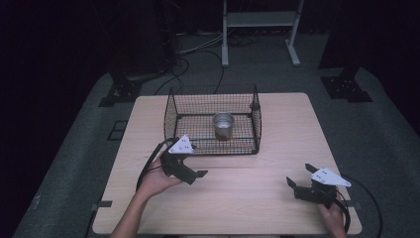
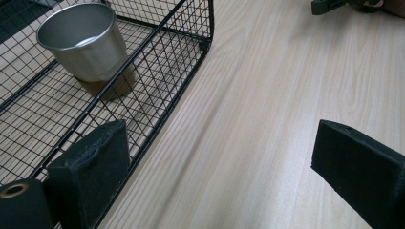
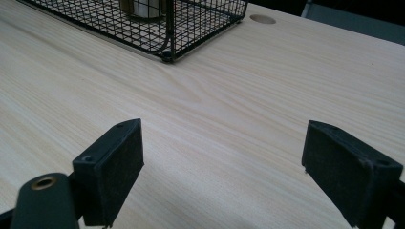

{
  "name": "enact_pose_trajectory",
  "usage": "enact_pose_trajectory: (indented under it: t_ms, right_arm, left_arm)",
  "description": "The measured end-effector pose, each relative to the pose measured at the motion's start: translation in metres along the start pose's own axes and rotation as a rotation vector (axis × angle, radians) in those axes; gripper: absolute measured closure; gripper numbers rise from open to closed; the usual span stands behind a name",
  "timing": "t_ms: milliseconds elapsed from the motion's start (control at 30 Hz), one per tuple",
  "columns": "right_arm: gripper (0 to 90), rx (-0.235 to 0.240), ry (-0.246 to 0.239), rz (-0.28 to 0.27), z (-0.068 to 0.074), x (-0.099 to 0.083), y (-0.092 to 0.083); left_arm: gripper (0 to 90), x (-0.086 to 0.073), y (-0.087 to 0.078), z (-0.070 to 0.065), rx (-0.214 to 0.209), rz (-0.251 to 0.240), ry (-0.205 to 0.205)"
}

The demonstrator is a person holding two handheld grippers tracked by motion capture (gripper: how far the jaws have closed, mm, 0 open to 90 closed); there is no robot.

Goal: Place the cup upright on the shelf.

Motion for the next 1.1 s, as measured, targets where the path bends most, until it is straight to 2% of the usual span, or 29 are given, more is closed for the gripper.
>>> enact_pose_trajectory:
  t_ms: [400, 700, 900, 1100]
  right_arm:
    - [13.4, -0.002, -0.001, 0.004, 0.000, 0.000, 0.000]
    - [13.4, -0.003, -0.001, 0.004, 0.000, 0.000, 0.000]
    - [13.4, -0.003, -0.002, 0.005, 0.000, 0.000, 0.000]
    - [13.4, -0.004, -0.002, 0.005, 0.000, 0.000, 0.000]
  left_arm:
    - [4.7, -0.017, 0.000, -0.007, -0.001, 0.003, -0.018]
    - [4.7, -0.028, -0.006, -0.013, 0.008, -0.036, -0.037]
    - [4.7, -0.037, -0.007, -0.017, 0.012, -0.026, -0.042]
    - [4.7, -0.045, -0.008, -0.022, 0.012, -0.039, -0.057]
Point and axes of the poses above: each handheld gripper's, and its own axes: y roughly forward along the jaws, x roughly out of its top, z roughly to its left, the point moved 6 cm from there along y, roughly forward along the jaws, and after that the axes turned 5 degrees about z, right-handed, at the moved point
